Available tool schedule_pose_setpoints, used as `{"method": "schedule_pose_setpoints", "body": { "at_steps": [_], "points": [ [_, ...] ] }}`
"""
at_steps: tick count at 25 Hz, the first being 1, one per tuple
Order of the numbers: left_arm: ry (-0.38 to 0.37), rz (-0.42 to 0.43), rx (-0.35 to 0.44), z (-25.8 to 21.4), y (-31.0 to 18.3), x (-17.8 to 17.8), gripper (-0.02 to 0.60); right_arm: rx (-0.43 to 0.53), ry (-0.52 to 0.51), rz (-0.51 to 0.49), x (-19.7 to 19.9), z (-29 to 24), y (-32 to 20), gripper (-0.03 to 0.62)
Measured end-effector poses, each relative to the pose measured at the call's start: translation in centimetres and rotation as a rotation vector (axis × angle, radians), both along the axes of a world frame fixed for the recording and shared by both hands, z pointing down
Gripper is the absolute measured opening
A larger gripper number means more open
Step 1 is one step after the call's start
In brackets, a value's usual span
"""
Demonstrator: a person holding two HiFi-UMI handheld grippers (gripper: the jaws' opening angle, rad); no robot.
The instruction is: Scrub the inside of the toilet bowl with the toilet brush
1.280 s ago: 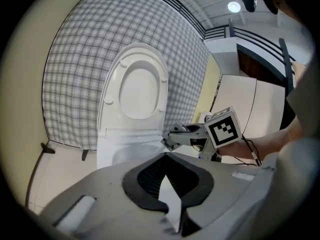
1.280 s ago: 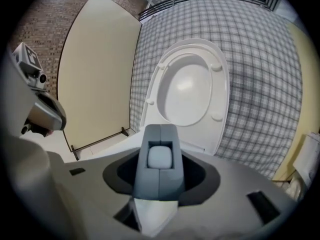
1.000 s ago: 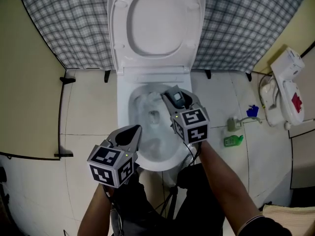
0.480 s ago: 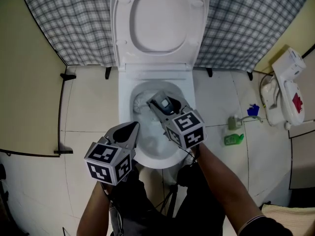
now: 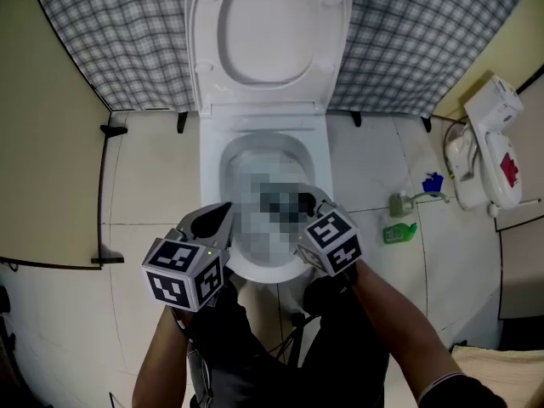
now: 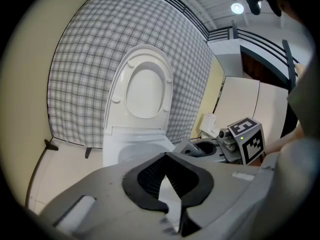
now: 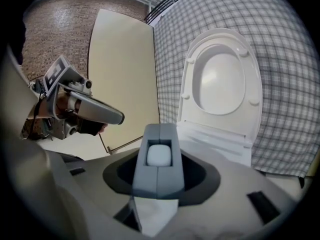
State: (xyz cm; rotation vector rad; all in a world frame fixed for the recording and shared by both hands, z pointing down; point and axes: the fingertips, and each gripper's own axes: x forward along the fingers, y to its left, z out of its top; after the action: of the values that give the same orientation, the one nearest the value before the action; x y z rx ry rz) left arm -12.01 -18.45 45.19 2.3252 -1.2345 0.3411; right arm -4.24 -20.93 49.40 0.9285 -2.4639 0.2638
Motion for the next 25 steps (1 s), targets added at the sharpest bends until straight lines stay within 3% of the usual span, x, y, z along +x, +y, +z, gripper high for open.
{"method": "schedule_pose_setpoints", "body": {
  "at_steps": [9,14,25],
  "points": [
    [0.015,0.021,0.013,-0.6,0.0,1.8,0.010,-0.067,0.052,-0.017,3.1,0.5,4.2,0.204],
    [0.014,0.035,0.019,-0.9,-0.3,2.8,0.009,-0.050,0.119,0.004,6.0,0.0,4.8,0.203],
    [0.005,0.044,0.010,-0.6,-0.4,3.5,0.009,-0.029,0.198,0.146,9.1,-0.6,1.6,0.202]
  ]
}}
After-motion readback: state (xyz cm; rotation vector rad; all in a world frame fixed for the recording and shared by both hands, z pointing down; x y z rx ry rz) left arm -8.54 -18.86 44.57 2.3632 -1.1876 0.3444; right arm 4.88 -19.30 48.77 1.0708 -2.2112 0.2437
